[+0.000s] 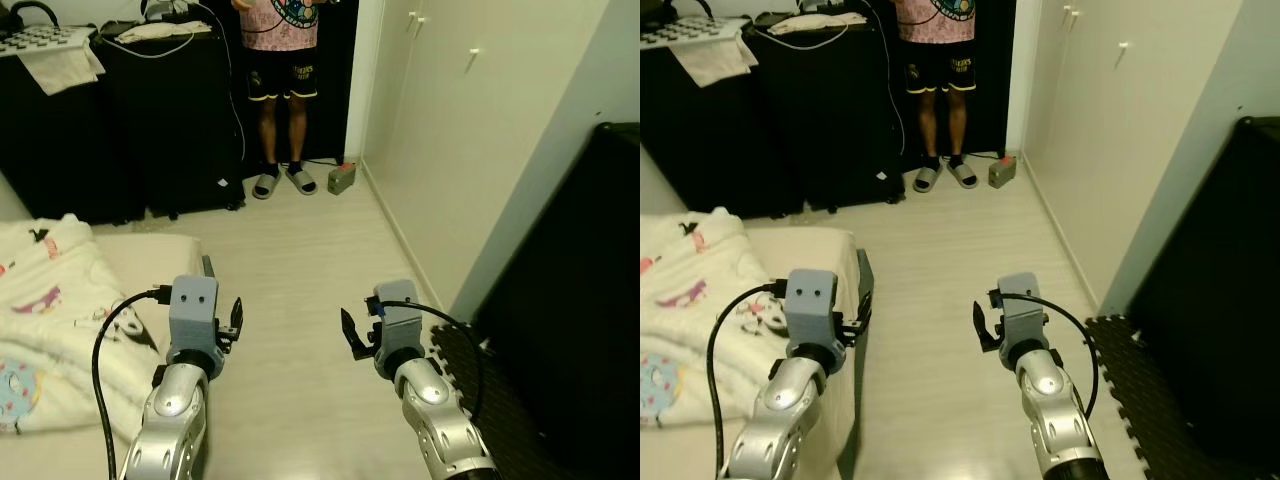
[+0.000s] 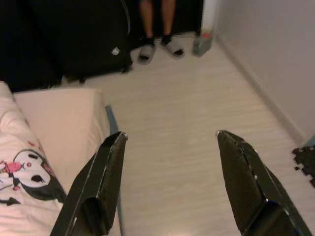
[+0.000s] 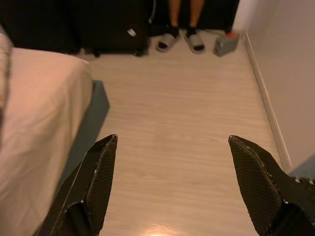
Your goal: Clean up the room
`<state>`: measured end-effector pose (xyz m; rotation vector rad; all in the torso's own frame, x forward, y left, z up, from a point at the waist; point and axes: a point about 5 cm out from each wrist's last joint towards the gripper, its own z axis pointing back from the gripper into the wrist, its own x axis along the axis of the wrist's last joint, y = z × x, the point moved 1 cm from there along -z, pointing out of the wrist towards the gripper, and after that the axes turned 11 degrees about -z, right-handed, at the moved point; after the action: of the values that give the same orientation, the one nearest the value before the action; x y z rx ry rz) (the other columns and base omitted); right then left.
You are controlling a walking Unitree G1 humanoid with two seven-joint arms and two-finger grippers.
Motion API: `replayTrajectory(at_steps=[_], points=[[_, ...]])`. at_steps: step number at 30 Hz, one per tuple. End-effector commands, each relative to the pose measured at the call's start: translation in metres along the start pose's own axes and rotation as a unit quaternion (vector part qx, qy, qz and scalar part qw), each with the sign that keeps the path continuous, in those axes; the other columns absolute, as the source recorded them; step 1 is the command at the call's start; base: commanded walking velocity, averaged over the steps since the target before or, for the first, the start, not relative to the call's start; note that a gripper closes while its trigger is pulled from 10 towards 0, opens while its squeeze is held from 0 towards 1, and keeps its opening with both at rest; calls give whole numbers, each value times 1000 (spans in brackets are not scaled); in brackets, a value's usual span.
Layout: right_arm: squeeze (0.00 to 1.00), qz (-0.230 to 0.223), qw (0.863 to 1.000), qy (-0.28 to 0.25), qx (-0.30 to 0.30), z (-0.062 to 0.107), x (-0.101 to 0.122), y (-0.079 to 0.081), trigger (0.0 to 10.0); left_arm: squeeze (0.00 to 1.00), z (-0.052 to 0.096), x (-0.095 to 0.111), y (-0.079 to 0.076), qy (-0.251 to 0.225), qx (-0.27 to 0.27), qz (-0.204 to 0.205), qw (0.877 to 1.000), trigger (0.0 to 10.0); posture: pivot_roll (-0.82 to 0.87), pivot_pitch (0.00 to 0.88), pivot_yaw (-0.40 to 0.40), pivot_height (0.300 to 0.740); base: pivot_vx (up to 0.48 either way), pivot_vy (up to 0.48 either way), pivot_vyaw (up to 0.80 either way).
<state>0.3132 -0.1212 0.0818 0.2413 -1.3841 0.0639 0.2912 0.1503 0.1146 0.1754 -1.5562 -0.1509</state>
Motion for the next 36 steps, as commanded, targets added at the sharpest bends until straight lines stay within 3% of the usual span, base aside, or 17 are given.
replayTrajectory(at_steps=[1, 36], points=[[0, -7, 1000, 0, -2, 1, 0, 0, 10000, 0, 2, -4, 0, 10, -3, 3, 1000, 10000, -61, 112, 11, 740, 458, 0, 0], [0, -1, 1000, 4, 1, 1, -2, 2, 10000, 0, 3, -3, -2, 6, -13, 8, 1000, 10000, -62, 117, 14, 740, 458, 0, 0]])
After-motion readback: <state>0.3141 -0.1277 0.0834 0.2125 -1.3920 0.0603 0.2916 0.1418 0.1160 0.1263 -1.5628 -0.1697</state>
